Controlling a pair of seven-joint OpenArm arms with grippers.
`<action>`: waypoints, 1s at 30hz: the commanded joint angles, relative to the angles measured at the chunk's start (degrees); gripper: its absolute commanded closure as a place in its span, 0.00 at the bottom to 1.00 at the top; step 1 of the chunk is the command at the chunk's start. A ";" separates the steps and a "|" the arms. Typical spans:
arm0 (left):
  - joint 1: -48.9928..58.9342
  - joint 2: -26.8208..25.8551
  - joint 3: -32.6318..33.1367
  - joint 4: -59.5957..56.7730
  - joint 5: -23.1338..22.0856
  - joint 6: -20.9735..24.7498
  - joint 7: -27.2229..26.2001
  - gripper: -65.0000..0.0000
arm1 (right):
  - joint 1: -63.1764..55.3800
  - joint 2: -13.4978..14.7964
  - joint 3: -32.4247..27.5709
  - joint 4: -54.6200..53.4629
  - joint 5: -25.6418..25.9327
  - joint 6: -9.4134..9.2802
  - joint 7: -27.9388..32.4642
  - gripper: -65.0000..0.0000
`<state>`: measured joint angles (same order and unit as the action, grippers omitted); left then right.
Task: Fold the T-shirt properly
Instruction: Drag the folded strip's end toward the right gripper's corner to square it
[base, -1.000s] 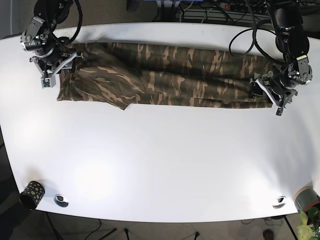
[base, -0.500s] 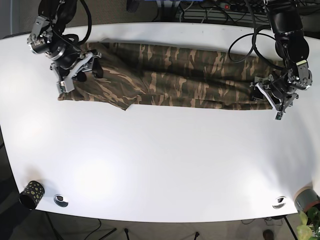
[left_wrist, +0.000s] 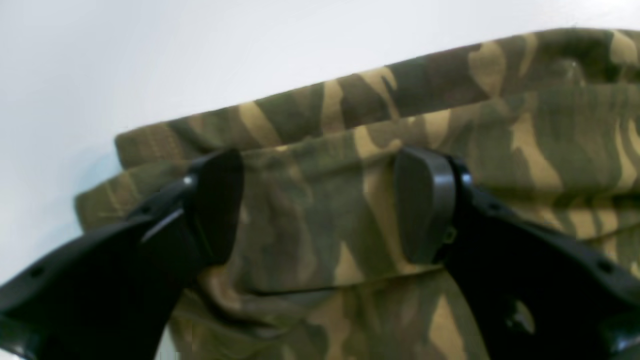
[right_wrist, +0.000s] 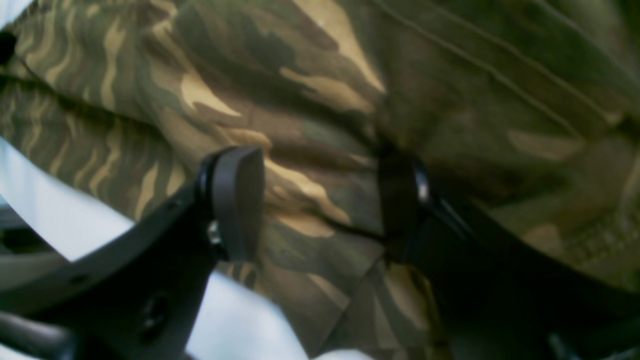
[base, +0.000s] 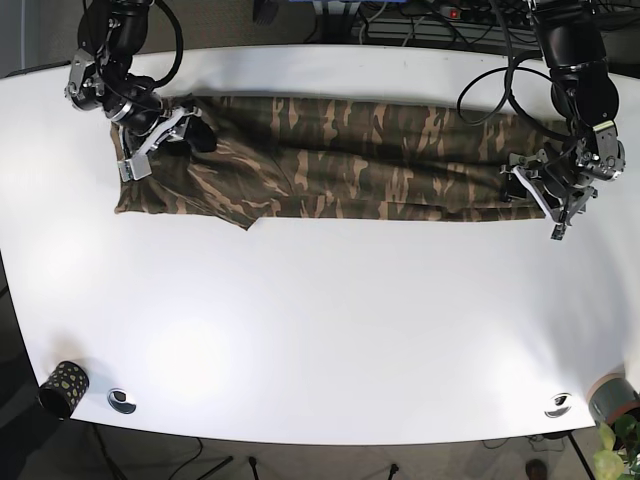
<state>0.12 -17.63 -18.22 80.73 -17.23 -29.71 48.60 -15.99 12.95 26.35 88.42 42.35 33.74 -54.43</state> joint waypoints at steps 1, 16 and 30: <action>-0.96 -0.97 -0.82 1.95 -1.71 -3.30 -0.29 0.32 | -0.23 2.92 0.51 -2.05 -4.41 -1.87 -0.64 0.45; -3.15 -4.75 -16.11 4.41 -31.34 -6.46 16.68 0.22 | 2.32 3.71 0.42 -2.31 -4.33 -1.52 -0.73 0.45; 6.25 -4.48 -17.52 -2.09 -35.73 -6.29 13.42 0.22 | 2.58 3.62 0.42 -2.31 -4.33 -1.43 -0.73 0.45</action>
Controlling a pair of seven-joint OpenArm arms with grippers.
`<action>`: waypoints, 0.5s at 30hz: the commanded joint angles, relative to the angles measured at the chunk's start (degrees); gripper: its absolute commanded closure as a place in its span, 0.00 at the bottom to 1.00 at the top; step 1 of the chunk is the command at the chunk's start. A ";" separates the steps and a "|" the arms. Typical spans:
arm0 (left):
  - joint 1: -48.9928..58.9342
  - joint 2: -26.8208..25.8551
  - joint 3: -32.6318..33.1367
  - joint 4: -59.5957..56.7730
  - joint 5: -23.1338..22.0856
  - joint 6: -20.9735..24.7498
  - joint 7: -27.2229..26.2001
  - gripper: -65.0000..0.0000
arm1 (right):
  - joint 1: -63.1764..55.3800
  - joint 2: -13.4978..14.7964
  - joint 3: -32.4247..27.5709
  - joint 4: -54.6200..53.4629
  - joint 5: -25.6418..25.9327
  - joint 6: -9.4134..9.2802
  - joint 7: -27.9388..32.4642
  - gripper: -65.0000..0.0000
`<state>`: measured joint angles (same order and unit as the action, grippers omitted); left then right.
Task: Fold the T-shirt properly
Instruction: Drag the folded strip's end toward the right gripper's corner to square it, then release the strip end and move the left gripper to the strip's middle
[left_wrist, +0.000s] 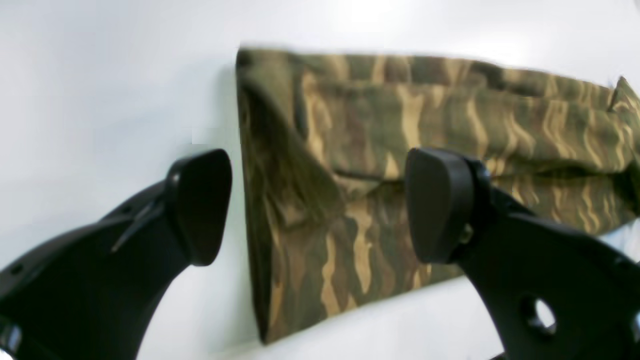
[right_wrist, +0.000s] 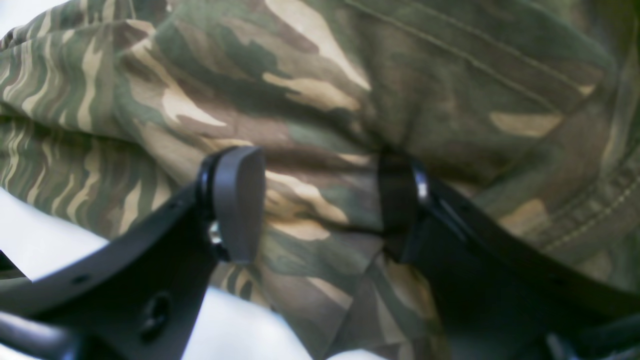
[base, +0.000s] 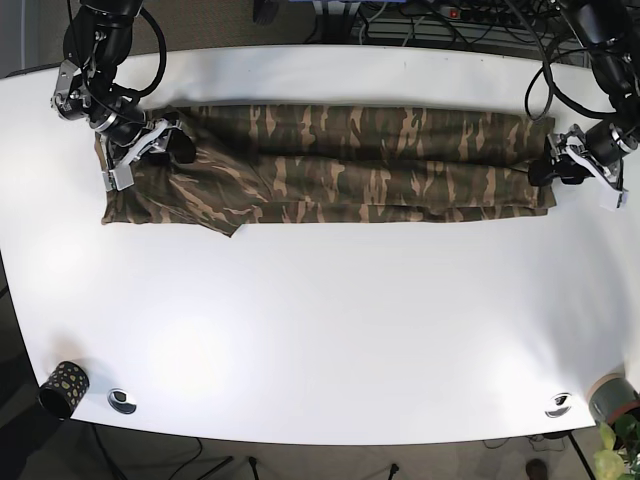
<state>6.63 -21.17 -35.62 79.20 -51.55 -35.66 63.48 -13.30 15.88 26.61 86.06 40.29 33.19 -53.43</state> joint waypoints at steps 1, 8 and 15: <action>0.00 -0.94 -0.03 -1.44 -1.42 -0.34 -1.73 0.22 | -0.11 0.69 0.16 0.05 -2.27 -0.88 -1.74 0.45; -0.26 -0.94 0.06 -5.13 -1.42 -0.43 -1.99 0.22 | -0.11 0.69 0.16 0.05 -2.27 -0.88 -1.74 0.45; -2.28 -0.85 4.98 -9.26 -1.51 -0.43 -1.99 0.25 | -0.11 0.69 0.16 0.05 -2.18 -0.88 -1.74 0.45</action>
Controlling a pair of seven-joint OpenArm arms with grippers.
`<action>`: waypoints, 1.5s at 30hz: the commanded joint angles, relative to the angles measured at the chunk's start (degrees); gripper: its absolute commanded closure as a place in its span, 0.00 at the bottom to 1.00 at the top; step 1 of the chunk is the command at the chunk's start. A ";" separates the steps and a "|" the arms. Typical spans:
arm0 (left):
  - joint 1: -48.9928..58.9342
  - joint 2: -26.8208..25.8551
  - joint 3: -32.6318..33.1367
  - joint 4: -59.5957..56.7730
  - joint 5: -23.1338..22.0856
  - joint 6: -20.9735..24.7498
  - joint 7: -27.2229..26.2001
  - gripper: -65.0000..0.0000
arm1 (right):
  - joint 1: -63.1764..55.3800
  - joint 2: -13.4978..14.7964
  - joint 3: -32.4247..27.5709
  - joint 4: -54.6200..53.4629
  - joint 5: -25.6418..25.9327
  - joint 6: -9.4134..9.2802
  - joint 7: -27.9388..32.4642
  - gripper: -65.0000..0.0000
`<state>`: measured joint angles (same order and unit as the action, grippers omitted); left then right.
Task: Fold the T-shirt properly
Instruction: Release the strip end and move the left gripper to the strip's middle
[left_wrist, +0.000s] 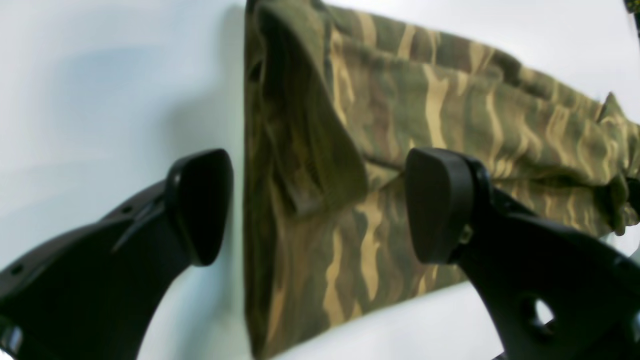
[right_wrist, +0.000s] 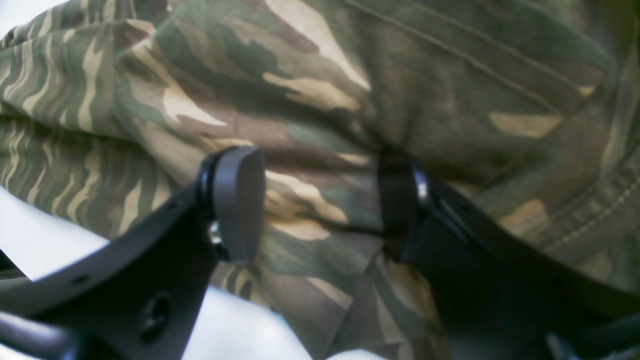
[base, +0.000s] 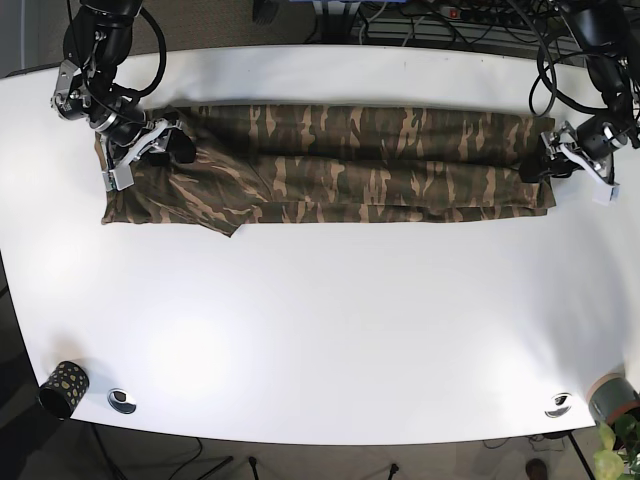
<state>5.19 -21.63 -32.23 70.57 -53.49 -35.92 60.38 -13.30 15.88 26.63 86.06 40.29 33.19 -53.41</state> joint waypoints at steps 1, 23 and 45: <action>-1.02 -0.39 2.73 -1.33 0.44 -0.17 1.20 0.31 | -0.11 0.69 0.14 0.05 -2.10 -0.88 -1.76 0.45; 0.13 -0.04 8.80 20.20 0.35 5.55 5.86 0.95 | -0.19 -1.33 0.22 0.05 -2.18 -0.88 -1.76 0.45; -7.52 16.84 32.18 25.13 18.99 6.60 5.95 0.94 | 1.12 -1.33 0.22 0.05 -1.83 -1.15 -1.76 0.45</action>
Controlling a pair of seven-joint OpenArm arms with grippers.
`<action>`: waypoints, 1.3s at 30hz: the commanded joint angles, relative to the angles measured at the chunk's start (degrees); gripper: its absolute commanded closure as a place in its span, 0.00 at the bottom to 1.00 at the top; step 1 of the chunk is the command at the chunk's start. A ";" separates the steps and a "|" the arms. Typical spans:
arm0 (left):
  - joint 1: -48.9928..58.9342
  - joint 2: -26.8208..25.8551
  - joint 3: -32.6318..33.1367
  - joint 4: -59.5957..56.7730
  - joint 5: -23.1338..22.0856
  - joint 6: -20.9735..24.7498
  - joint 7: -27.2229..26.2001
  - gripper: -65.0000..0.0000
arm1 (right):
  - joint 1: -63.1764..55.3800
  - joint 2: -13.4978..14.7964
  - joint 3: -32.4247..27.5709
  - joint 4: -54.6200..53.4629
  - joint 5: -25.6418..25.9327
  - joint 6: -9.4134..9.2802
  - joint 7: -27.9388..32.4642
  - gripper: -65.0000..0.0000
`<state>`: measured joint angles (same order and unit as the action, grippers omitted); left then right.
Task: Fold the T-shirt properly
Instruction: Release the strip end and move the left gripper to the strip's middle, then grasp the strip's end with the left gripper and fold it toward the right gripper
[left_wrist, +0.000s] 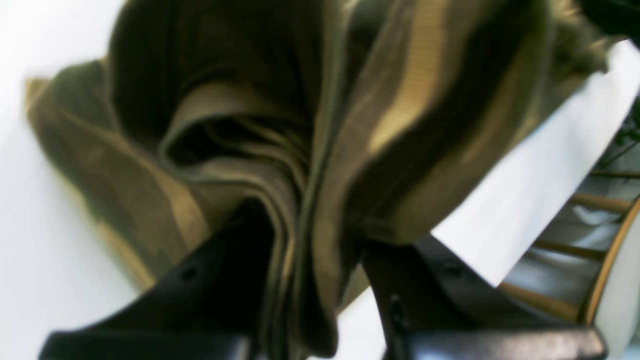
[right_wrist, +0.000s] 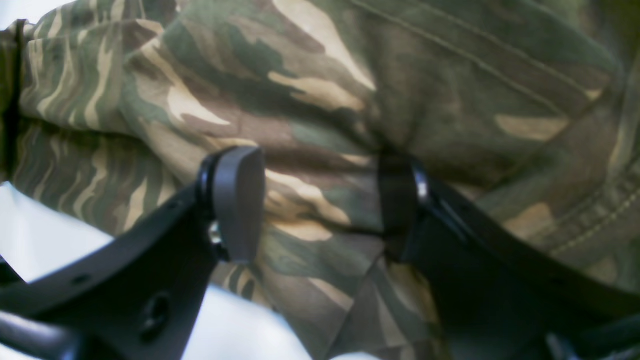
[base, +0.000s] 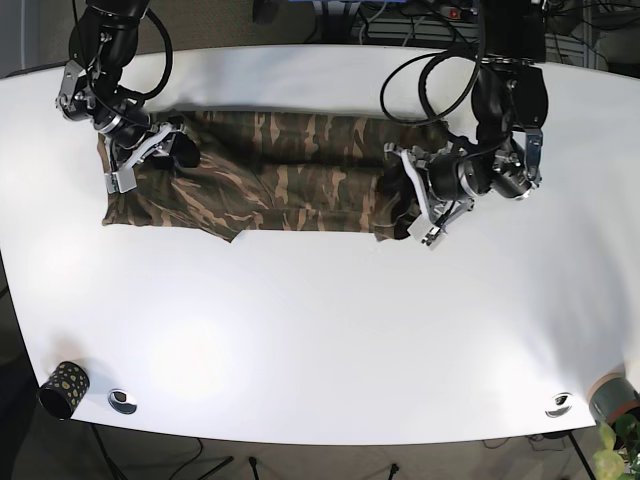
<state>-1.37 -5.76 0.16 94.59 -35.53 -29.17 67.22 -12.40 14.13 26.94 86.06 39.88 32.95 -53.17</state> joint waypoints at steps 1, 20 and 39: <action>-1.05 2.29 -0.21 1.11 2.52 -0.15 -0.89 0.94 | 0.67 0.42 -0.08 0.05 -1.42 -0.91 -2.00 0.45; -4.48 7.39 5.77 1.02 8.06 -0.15 -0.36 0.63 | 0.93 0.33 -0.08 0.05 -1.42 -0.73 -2.00 0.45; -9.67 10.02 15.62 4.62 7.88 8.73 2.01 0.22 | 0.93 0.33 -0.17 0.05 -1.33 -0.73 -2.00 0.45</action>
<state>-9.80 3.84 15.31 97.95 -26.70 -20.53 70.26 -11.49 13.96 26.89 86.02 39.46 32.80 -54.00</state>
